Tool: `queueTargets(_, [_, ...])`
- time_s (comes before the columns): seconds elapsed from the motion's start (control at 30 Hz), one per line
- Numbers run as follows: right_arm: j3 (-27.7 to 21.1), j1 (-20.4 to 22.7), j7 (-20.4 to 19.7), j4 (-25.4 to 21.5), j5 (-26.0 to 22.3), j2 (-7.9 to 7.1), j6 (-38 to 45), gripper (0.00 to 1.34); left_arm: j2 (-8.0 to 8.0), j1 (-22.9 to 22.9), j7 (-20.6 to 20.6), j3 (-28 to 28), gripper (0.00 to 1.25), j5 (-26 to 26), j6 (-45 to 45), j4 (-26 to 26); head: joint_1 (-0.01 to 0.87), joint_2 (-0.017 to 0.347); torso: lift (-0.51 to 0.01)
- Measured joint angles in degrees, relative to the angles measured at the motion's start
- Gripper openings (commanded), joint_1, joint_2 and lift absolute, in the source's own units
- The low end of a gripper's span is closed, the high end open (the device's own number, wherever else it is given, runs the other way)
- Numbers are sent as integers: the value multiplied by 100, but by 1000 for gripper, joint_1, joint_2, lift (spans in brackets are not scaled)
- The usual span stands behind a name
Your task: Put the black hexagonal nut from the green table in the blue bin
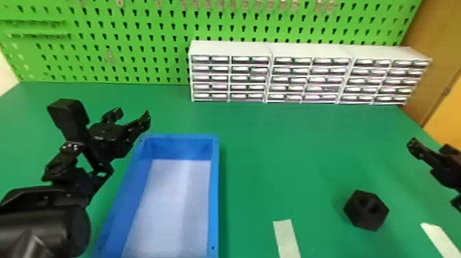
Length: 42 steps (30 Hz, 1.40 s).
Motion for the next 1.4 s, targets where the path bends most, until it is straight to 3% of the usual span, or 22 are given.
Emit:
queueTargets(1.03, [-79, 30, 0, -68, 17, 5, 65, 1108, -1, -9, 0, 19, 762, 66, 0, 0, 691, 9, -97])
queueTargets(1.4, [-91, 55, 0, -493, 271, -35, 697, 1106, -1, -8, 0, 27, 762, 71, 0, 0, 691, 9, -97])
